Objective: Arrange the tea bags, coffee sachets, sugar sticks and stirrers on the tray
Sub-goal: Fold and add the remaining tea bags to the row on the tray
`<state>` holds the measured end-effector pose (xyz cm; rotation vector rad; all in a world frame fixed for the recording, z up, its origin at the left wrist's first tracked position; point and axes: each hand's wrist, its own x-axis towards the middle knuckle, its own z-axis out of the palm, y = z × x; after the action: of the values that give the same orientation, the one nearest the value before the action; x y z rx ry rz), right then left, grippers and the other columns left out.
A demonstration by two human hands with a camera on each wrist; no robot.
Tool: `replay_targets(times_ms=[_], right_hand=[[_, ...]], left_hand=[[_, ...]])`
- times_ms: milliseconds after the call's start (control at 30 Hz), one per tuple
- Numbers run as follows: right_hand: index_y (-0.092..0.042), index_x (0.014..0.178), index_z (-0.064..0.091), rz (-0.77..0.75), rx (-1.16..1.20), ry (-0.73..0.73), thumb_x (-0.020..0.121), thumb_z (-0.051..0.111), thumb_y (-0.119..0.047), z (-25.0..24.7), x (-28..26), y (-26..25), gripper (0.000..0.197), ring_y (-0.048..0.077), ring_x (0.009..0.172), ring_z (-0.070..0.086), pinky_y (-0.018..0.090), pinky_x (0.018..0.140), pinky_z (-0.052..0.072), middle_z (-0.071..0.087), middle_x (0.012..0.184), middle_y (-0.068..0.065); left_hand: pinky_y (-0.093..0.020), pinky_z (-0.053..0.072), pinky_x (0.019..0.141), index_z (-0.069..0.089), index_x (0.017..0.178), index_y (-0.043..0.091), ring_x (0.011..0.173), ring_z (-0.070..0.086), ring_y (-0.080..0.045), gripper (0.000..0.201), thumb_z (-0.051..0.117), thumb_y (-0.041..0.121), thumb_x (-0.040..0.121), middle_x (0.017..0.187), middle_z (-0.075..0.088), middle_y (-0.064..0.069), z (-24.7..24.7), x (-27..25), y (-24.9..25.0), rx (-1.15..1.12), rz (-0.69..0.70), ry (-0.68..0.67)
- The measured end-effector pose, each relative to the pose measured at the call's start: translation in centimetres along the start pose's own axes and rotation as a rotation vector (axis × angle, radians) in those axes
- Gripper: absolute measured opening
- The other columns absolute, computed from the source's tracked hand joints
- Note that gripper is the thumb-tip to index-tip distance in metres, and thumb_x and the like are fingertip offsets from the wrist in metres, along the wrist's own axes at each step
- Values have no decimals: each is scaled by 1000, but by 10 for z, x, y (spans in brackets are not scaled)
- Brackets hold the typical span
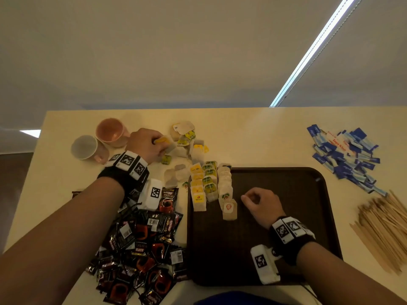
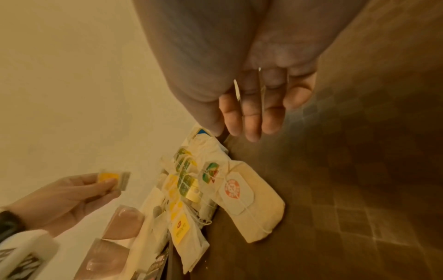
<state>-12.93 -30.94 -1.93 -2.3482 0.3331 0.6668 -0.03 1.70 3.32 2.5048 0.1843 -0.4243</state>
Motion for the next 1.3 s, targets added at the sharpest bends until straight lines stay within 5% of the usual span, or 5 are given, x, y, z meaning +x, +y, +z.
replay_targets(times_ms=[300, 867, 1067, 1167, 1300], right_hand=[[-22, 92, 68, -11, -48, 1, 93, 66, -33, -2, 2, -3, 11, -1, 73, 53, 11, 60, 36, 60, 79, -13], [-28, 92, 64, -1, 15, -48, 93, 65, -33, -5, -6, 6, 5, 3, 83, 58, 18, 68, 45, 63, 87, -10], [-25, 94, 68, -8, 11, -29, 93, 65, -34, -6, -3, 10, 9, 2, 78, 58, 15, 62, 39, 64, 84, -11], [-24, 95, 68, 3, 6, -25, 93, 65, -33, -7, -4, 11, 9, 2, 79, 58, 15, 64, 41, 64, 86, -10], [-25, 93, 68, 33, 16, -22, 93, 65, -33, -7, -5, 15, 8, 2, 79, 59, 14, 64, 42, 66, 86, -9]], left_hand=[[-36, 51, 70, 68, 72, 20, 76, 61, -14, 16, 80, 26, 82, 77, 67, -1, 65, -77, 39, 186, 179, -630], [-35, 46, 73, 46, 83, 23, 88, 55, -22, 43, 85, 35, 73, 93, 52, 2, 110, -74, 18, 318, 99, -403], [-30, 50, 64, 57, 82, 26, 76, 60, -15, 27, 75, 46, 82, 86, 62, 5, 46, -21, 44, 32, -22, -42], [-33, 51, 73, 60, 97, 23, 90, 62, -19, 34, 75, 50, 82, 104, 65, 2, 15, 34, 43, 146, -80, -24], [-44, 46, 100, 40, 144, 21, 127, 50, -33, 97, 84, 59, 67, 146, 45, -10, 13, 88, 39, 394, -21, -251]])
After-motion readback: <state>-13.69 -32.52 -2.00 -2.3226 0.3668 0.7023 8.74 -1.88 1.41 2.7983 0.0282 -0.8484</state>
